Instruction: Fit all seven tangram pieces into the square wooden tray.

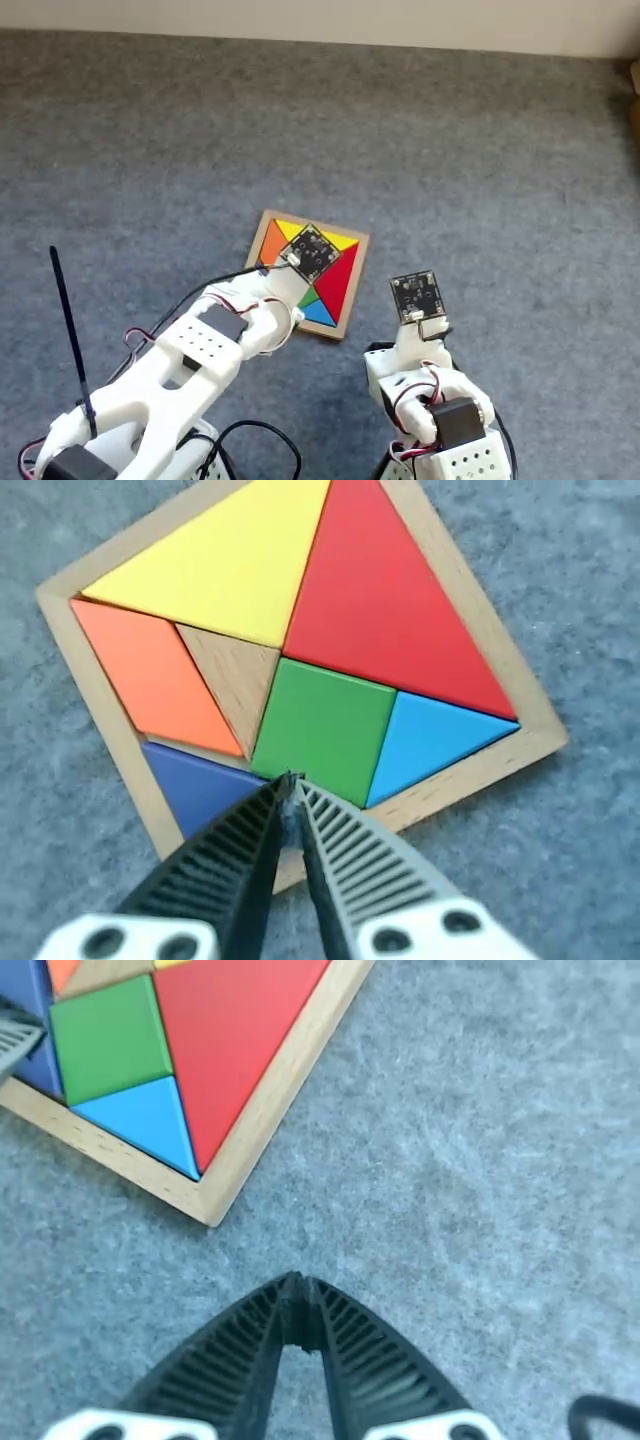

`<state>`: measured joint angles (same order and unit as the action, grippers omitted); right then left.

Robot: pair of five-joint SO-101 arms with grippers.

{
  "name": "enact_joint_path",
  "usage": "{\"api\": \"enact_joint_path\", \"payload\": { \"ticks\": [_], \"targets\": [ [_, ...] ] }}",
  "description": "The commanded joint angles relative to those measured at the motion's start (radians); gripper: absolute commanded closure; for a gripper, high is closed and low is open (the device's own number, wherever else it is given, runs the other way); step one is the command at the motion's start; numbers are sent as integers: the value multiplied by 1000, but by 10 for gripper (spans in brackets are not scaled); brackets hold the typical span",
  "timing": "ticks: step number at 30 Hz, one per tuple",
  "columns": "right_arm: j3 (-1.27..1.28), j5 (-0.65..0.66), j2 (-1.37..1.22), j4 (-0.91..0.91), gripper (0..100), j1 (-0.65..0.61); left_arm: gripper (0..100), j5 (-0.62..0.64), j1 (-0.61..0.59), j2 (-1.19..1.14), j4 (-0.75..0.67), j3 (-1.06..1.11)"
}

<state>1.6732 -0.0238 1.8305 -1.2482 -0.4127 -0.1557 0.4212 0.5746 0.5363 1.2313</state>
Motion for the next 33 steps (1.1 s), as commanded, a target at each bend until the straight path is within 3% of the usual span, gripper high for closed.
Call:
{"api": "enact_joint_path", "payload": {
  "ticks": [1,8,16,33],
  "targets": [
    [114,9,21,-4,988,12,993,6,4,93,-2,-35],
    [114,9,21,-4,988,10,993,5,1,360,-2,110],
    [114,9,21,-4,988,12,993,8,-116,613,5,213],
    [114,9,21,-4,988,12,993,8,-226,1213,11,467]
  ]
}}
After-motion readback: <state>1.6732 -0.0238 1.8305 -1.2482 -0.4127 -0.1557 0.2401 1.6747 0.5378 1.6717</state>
